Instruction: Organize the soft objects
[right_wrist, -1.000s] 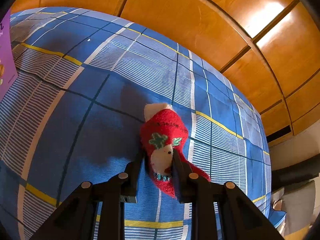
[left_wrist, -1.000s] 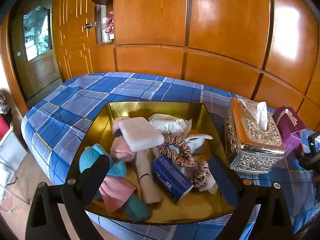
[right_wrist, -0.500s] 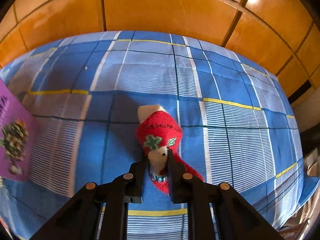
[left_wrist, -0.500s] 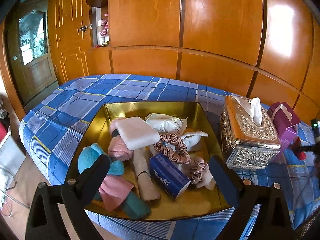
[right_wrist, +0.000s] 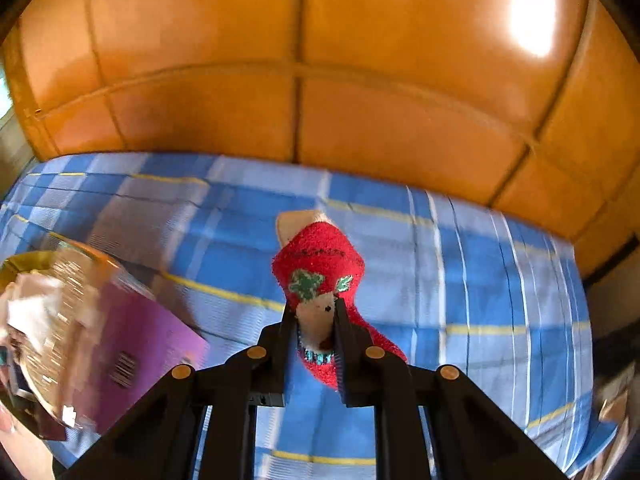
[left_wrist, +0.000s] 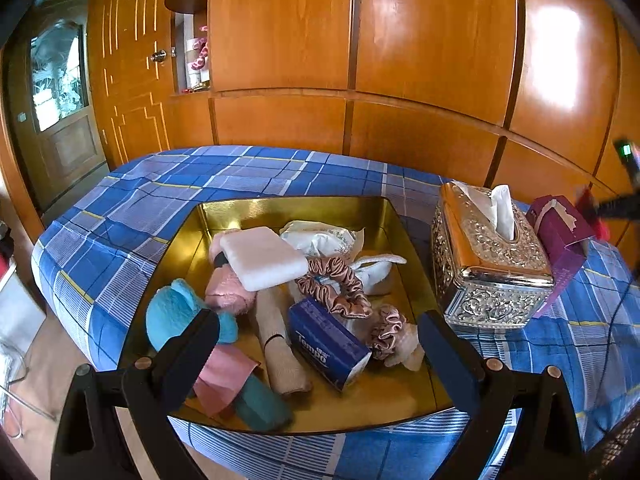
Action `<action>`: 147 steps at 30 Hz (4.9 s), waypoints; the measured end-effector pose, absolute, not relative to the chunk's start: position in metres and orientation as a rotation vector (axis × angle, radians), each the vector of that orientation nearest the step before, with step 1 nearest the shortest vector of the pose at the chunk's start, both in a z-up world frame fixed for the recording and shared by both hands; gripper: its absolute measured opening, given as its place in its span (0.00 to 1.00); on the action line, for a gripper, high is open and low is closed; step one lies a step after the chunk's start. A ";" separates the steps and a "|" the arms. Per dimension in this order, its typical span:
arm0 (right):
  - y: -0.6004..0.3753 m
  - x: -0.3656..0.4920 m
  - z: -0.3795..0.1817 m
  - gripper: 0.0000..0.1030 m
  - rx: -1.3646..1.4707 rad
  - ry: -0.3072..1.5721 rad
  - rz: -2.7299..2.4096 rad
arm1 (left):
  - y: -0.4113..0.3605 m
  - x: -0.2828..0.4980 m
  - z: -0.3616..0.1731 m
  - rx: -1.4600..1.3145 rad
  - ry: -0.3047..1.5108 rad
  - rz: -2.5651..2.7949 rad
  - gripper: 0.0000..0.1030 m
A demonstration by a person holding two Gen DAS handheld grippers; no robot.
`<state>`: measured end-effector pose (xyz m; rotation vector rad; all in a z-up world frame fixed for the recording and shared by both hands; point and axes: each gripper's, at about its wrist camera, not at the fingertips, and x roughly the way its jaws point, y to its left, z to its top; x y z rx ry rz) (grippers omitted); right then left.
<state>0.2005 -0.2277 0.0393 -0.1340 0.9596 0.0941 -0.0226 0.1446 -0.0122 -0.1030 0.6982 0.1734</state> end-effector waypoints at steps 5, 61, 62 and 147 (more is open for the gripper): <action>-0.167 0.199 0.079 0.14 -0.198 0.870 0.215 | 0.143 -0.023 -0.013 -0.086 0.700 0.176 0.97; 0.102 0.066 -0.029 0.40 -0.398 0.842 0.682 | 0.213 -0.040 -0.010 -0.182 0.673 0.355 0.98; 0.098 0.063 -0.027 0.41 -0.391 0.828 0.667 | 0.211 -0.040 -0.009 -0.180 0.671 0.355 0.99; 0.001 0.004 -0.010 0.59 -0.155 0.644 0.352 | 0.160 -0.052 -0.001 -0.081 0.617 0.377 1.00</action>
